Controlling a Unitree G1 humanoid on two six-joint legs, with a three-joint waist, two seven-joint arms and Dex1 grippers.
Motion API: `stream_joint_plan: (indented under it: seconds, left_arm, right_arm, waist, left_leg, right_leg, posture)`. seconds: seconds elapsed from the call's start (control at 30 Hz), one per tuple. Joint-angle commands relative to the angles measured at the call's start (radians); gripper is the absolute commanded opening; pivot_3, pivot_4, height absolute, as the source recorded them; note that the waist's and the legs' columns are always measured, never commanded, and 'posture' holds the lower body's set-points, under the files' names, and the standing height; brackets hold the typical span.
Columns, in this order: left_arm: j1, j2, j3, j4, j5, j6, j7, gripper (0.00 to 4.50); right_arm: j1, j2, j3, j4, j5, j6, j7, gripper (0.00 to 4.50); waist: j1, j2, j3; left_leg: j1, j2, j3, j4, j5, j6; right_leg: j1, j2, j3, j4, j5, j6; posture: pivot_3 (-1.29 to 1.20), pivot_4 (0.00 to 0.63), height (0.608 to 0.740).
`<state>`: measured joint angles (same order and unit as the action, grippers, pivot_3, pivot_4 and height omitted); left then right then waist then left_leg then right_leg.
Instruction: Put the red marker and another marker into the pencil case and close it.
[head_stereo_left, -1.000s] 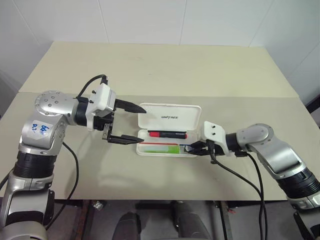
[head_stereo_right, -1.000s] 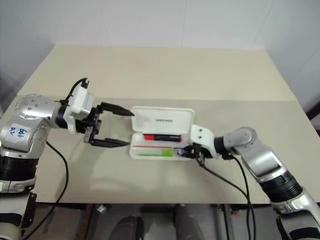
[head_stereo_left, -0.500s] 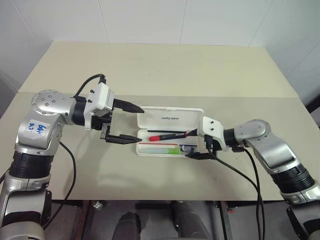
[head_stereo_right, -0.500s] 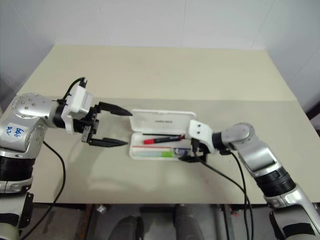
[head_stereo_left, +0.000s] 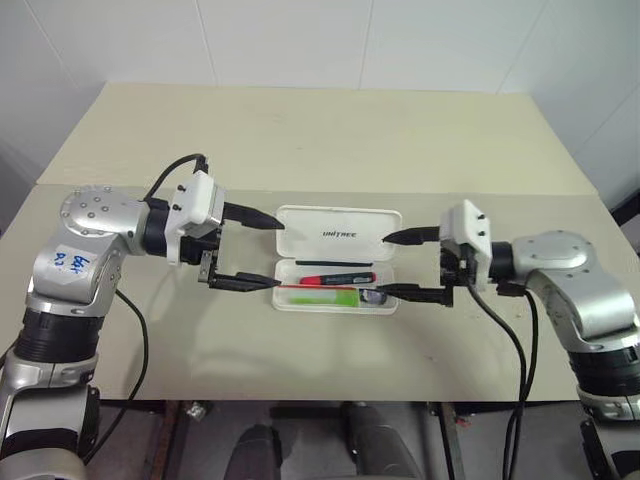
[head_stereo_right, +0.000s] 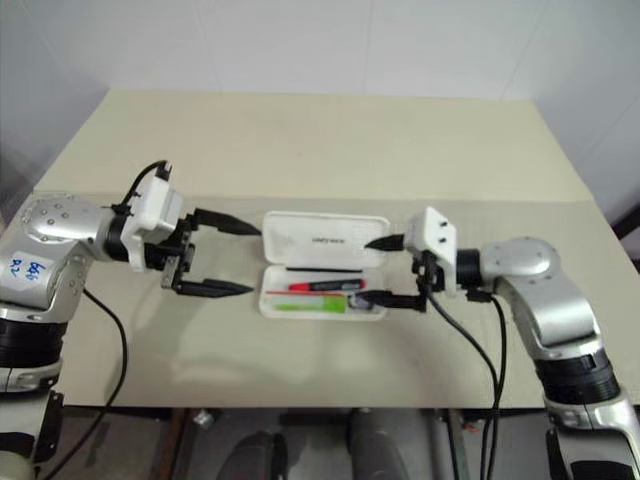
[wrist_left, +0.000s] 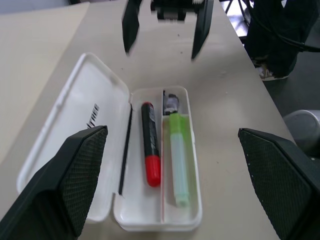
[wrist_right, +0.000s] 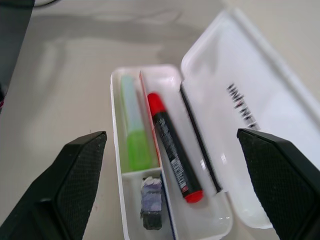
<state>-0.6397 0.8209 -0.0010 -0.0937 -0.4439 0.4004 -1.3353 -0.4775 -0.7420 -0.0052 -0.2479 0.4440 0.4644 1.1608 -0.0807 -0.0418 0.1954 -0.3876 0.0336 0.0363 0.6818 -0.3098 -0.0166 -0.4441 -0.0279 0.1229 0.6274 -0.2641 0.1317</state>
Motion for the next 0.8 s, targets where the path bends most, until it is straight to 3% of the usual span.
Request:
stream_joint_plan:
  seconds: [0.03, 0.43, 0.47, 0.8]
  left_arm:
    - [0.018, 0.037, 0.062, 0.000, -0.029, -0.016, -0.016, 4.09]
    - [0.022, 0.004, 0.116, 0.071, -0.069, -0.039, -0.004, 0.19]
    - [0.020, -0.001, 0.117, 0.075, -0.070, -0.041, -0.001, 0.03]
    - [-0.125, -0.150, 0.156, 0.274, -0.053, -0.032, 0.215, 0.03]
  right_arm:
    - [0.017, -0.010, -0.107, -0.107, 0.098, 0.014, -0.029, 4.50]
    - [0.020, -0.018, -0.130, -0.148, 0.115, 0.005, -0.090, 4.50]
    - [0.017, -0.017, -0.130, -0.144, 0.114, 0.003, -0.093, 4.50]
    - [-0.004, 0.004, -0.122, -0.109, 0.101, -0.034, -0.116, 4.50]
  waist:
    - [-0.001, 0.000, 0.000]
    - [0.001, 0.000, 0.000]
    - [0.001, 0.000, 0.000]
    - [0.008, 0.000, 0.000]
  left_leg:
    - [0.000, 0.000, 0.000, 0.000, 0.000, 0.000]
    - [0.000, 0.000, 0.000, 0.000, 0.000, 0.000]
    - [0.000, 0.000, 0.000, 0.000, 0.000, 0.000]
    - [0.000, -0.001, 0.000, 0.000, 0.000, 0.000]
  right_leg:
    - [0.000, 0.000, 0.000, 0.000, 0.000, 0.000]
    - [0.000, 0.000, 0.000, -0.001, 0.000, 0.000]
    - [0.000, 0.000, 0.000, -0.001, 0.000, 0.000]
    - [0.000, 0.000, 0.000, 0.000, 0.000, 0.000]
  posture:
    - [0.00, 0.150, 0.740]
    - [0.00, 0.150, 0.740]
    - [0.00, 0.150, 0.740]
    - [0.00, 0.150, 0.740]
